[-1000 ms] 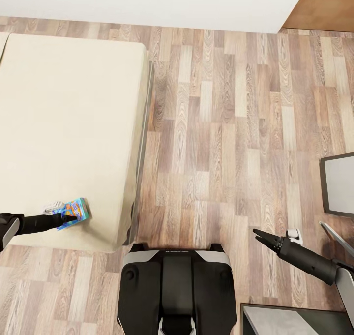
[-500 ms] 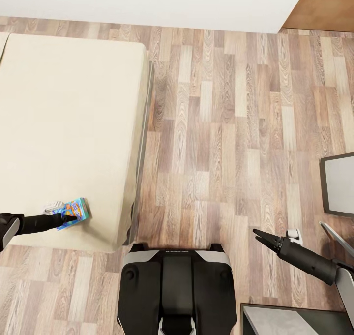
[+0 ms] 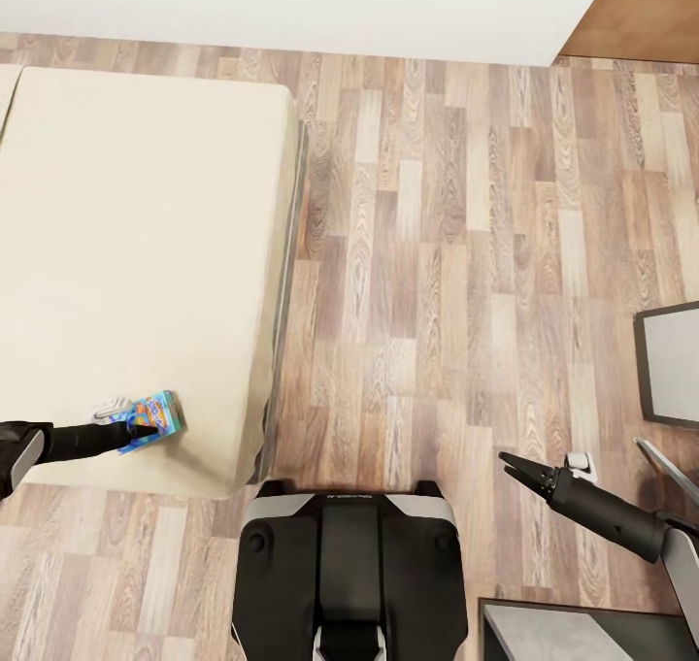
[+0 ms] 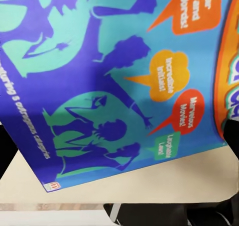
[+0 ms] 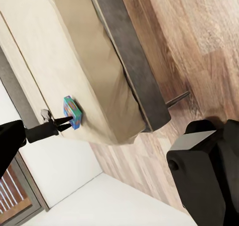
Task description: Put all the toys in the child's room - the three board games (two on the bed and one on the table), the two jigsaw puzzles on the table, and the tennis ball on the table - inside the toy box on the table in the child's room.
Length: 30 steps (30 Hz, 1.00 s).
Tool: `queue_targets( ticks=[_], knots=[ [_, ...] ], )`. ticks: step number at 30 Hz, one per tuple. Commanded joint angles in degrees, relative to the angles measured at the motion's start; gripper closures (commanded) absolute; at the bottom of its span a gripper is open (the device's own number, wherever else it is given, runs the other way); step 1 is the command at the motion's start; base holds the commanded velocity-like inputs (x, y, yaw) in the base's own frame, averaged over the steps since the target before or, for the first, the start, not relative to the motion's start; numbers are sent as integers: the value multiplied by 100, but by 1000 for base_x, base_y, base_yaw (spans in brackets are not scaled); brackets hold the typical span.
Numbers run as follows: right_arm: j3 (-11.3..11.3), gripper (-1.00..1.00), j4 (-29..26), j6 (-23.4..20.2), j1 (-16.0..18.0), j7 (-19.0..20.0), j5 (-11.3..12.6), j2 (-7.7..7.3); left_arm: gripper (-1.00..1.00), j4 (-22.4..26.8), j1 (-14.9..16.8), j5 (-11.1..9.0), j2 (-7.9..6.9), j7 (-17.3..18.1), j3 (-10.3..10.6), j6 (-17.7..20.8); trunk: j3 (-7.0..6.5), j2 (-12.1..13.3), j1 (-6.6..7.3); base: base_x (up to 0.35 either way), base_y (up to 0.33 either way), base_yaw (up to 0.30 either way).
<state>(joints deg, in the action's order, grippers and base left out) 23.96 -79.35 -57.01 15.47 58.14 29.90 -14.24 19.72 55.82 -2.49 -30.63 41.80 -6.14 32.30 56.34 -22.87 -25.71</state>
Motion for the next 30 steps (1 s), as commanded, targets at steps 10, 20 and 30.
queue_targets(
  ticks=[10,20,30],
  knots=[
    [11,-100,-1,-13,2,22,-11,0,-100,6,-1,91,169,3,-78,-40,6,-5,-7,0,29,0],
    [12,-100,-1,2,3,22,-11,0,-100,6,-1,91,163,4,-80,-37,6,-5,-7,0,12,0],
    [5,-100,-1,116,0,25,-11,0,-100,7,-1,91,163,8,-80,-34,6,-5,-7,0,78,0]
  ],
)
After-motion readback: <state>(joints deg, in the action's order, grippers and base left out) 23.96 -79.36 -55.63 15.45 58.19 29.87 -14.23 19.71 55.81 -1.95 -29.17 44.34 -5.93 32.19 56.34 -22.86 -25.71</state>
